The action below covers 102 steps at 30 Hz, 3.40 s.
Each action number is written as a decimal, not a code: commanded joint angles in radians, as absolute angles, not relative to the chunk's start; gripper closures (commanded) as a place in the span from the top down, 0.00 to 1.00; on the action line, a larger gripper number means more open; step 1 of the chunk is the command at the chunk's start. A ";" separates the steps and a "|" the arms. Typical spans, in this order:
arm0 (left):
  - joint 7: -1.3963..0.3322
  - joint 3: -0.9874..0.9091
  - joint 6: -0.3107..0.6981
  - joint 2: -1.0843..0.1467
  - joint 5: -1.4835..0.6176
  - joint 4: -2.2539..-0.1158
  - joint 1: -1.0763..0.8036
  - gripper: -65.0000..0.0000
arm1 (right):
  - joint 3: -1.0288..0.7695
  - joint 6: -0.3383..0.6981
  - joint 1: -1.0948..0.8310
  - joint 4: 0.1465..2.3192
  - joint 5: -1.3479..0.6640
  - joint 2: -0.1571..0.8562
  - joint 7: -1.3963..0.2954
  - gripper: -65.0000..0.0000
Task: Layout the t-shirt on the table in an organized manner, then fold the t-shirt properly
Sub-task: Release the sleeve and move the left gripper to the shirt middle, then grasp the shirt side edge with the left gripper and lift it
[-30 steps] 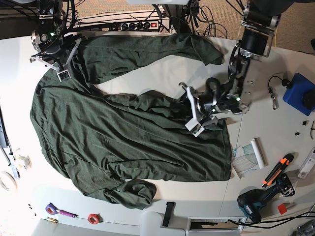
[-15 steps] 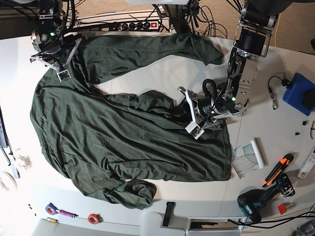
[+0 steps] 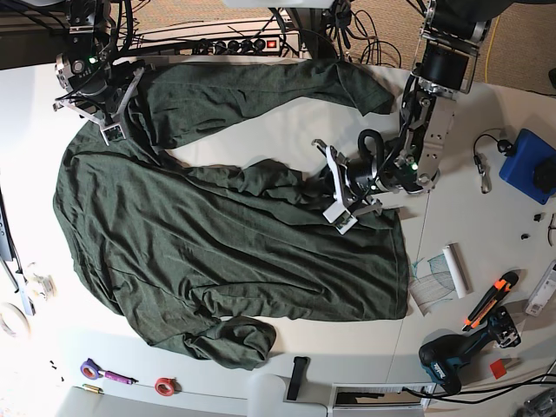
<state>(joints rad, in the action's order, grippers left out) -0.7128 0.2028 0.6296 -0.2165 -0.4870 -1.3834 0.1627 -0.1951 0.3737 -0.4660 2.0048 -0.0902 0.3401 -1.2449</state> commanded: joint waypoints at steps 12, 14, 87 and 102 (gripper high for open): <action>-1.069 0.200 0.682 -0.219 -0.827 -1.555 0.179 0.00 | -0.198 0.377 -0.468 2.016 -0.096 0.348 -1.237 0.38; -1.148 0.200 0.683 -0.219 -0.876 -1.566 0.180 0.00 | -0.198 0.377 -0.468 2.016 -0.096 0.349 -1.237 0.38; -0.778 0.102 0.564 -0.286 -0.369 -1.570 0.020 0.00 | -0.198 0.378 -0.465 2.016 -0.096 0.349 -1.200 0.38; -1.095 0.102 0.610 -0.428 -0.613 -1.811 0.017 0.00 | -0.198 0.378 -0.465 2.016 -0.096 0.349 -1.200 0.38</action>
